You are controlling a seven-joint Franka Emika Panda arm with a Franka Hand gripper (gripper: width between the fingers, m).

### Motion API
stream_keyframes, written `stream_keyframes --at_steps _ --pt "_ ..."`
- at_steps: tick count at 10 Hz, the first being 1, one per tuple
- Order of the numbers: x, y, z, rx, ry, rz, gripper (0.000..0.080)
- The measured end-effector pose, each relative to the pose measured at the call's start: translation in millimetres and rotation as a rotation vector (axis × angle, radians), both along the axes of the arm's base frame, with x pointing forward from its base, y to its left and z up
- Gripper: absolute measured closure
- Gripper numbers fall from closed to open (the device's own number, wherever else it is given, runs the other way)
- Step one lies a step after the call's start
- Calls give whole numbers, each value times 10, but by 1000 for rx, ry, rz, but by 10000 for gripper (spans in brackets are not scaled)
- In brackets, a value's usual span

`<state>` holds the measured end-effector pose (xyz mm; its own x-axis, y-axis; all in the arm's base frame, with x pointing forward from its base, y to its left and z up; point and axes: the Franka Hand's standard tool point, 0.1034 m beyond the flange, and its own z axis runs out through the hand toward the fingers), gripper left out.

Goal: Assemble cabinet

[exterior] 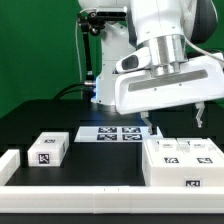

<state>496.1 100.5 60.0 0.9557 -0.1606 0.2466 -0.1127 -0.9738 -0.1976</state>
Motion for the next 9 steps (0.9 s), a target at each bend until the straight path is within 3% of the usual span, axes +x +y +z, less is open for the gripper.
stream_keyframes --at_steps 3,6,9 --pt "-17 -3 -25 -7 -26 12 150" --pt "-98 106 -48 -29 -63 63 150" --pt "-67 125 -175 -43 -71 101 150"
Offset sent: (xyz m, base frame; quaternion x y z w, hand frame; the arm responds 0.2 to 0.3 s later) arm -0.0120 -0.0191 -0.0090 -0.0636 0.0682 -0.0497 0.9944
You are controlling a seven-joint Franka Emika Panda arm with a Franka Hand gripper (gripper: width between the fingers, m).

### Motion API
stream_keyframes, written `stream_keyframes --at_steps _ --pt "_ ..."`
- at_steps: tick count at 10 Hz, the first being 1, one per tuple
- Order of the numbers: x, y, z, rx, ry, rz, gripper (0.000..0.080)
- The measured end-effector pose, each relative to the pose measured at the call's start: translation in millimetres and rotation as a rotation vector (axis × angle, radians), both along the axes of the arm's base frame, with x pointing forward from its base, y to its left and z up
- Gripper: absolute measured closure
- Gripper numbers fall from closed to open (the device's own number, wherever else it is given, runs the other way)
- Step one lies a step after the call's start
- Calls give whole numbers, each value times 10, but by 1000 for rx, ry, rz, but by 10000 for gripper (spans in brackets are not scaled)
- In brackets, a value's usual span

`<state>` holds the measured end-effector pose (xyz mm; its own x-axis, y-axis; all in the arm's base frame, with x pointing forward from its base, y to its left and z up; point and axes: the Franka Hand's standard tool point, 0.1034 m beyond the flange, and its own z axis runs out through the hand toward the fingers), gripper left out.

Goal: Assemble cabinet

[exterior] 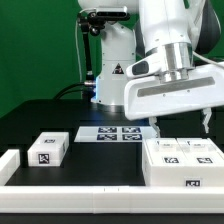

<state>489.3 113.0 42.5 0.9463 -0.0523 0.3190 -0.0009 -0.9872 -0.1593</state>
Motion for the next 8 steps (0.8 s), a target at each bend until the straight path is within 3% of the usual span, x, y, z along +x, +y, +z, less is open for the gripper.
stream_keyframes --at_steps 5,8 --pt "38 -147 -218 -7 13 9 150" --pt "126 -97 -165 -4 9 19 150"
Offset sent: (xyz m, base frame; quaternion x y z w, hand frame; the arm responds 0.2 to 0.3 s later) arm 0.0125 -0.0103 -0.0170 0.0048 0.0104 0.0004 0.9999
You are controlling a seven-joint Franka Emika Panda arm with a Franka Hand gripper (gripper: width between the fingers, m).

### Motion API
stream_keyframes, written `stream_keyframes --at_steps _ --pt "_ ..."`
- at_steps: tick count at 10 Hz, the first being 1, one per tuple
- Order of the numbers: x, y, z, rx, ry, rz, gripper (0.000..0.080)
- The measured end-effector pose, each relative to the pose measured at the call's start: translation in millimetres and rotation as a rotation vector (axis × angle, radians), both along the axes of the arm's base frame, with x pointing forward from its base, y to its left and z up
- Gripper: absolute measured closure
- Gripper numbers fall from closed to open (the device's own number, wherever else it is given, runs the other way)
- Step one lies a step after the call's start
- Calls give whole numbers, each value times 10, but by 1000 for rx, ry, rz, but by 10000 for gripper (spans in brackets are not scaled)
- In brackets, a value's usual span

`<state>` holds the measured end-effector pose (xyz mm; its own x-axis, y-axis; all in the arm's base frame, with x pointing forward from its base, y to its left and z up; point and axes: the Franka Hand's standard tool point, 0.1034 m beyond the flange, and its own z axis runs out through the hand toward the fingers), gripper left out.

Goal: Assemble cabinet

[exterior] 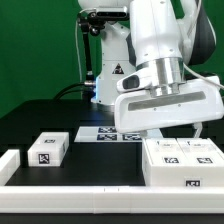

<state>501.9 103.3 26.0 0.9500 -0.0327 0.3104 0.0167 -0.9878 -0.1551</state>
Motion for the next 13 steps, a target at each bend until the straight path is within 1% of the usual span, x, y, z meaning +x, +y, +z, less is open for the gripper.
stream_keyframes --at_steps 1,2,3,4,5,13 --pt "2 -1 -1 0 -1 0 150" --pt "-1 -5 -7 0 0 -1 256" --pt "-1 -4 -7 0 0 -1 256" --pt "-2 -24 -11 -1 1 -4 457" --pt "-3 -57 -17 -5 2 -8 592" --pt "-5 -56 -18 -8 0 2 590"
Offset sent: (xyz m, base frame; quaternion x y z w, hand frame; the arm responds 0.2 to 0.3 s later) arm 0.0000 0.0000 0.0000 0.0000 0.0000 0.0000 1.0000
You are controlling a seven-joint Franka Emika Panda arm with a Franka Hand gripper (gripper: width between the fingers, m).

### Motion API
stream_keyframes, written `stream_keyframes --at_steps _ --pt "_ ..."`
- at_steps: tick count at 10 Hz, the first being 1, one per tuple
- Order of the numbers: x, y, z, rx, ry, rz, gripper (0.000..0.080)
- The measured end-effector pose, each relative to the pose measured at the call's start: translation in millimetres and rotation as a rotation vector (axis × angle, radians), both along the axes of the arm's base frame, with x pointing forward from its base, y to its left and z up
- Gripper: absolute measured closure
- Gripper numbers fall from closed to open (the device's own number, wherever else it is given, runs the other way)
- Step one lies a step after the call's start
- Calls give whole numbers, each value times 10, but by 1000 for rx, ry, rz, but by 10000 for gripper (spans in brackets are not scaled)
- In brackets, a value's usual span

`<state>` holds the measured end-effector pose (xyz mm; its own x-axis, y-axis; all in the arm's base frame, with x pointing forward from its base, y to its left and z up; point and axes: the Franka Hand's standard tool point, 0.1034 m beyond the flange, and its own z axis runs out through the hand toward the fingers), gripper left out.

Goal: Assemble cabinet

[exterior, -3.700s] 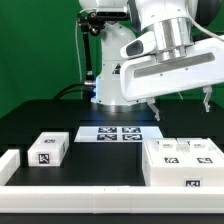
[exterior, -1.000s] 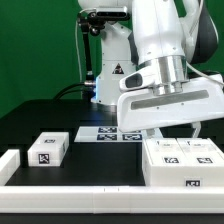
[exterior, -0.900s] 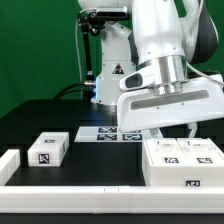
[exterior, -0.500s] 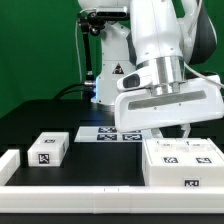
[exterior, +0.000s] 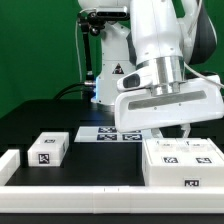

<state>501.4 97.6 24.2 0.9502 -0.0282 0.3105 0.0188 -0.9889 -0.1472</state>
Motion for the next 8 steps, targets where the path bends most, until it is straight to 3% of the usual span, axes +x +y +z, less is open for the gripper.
stream_keyframes --at_steps 5,8 --pt "-1 -4 51 -2 15 5 589" --pt "-2 -12 492 -10 79 22 589"
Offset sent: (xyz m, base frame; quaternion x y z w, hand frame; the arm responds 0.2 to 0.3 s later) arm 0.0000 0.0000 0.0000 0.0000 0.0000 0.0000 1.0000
